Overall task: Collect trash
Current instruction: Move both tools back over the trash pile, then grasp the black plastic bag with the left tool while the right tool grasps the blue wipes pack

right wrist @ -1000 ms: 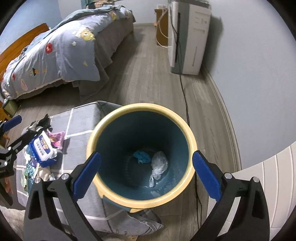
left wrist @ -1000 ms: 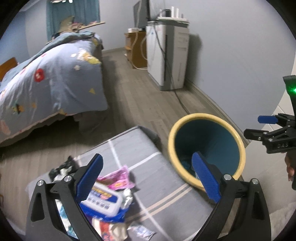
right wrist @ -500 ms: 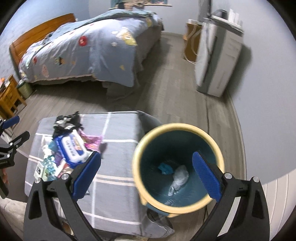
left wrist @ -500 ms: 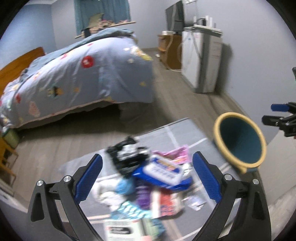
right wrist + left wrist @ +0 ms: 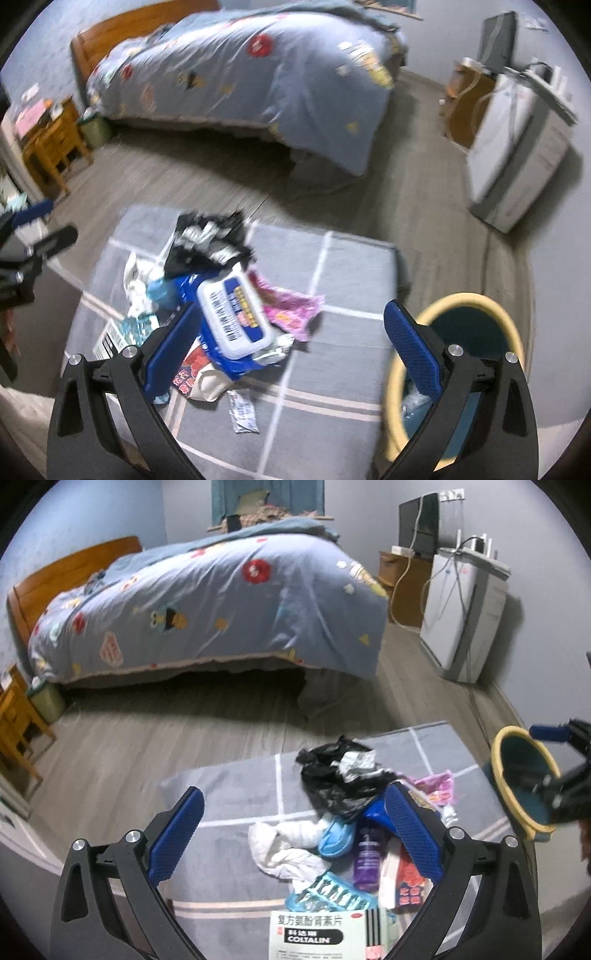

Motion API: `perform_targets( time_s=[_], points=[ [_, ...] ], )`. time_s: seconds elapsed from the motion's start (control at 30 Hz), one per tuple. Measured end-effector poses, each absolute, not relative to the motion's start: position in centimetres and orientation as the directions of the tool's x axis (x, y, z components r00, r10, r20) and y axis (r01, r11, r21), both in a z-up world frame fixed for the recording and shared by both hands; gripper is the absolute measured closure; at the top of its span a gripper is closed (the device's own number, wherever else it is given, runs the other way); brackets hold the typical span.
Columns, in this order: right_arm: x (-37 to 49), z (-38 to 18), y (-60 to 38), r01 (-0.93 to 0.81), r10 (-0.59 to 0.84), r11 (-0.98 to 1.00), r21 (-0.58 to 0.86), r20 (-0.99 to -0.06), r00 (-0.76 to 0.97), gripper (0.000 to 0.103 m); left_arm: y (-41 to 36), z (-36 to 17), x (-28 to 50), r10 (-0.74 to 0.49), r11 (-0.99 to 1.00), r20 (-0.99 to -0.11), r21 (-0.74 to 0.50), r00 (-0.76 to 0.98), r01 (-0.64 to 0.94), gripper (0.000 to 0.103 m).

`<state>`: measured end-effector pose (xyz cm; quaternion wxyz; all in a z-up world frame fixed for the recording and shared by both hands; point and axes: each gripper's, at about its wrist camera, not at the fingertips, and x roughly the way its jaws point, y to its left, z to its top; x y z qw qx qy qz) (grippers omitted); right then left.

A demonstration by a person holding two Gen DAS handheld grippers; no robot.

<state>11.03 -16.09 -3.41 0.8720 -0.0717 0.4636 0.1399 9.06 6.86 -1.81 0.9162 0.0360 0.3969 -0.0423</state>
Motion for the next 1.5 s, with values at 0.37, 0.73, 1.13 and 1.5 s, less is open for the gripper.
perform_targets(
  time_s=[0.37,0.73,1.13,1.5],
  points=[
    [10.7,-11.1,-11.4,-0.462,0.234,0.887,0.025,-0.886,0.4,0.006,7.6,-5.0,10.9,-0.033,0.995,-0.779,0.033,0.626,0.094,0.006],
    [12.0,-13.8,-8.2,-0.516,0.187,0.855,-0.058,-0.892,0.411,0.014,8.5,-6.0,13.1,-0.008,0.998,-0.787,0.034,0.616,0.056,0.006],
    [10.6,-13.3,-7.6,-0.61,0.201,0.783,-0.122,-0.879,0.433,0.091,5.4,-7.6,16.8,-0.132,0.985,-0.788,-0.035,0.601,0.17,0.006],
    [9.6,-11.9,-9.3,-0.649,0.273,0.76,-0.037,-0.888,0.37,0.099,1.0,-11.3,20.3,-0.183,0.956,-0.835,-0.028,0.519,0.292,0.008]
  ],
)
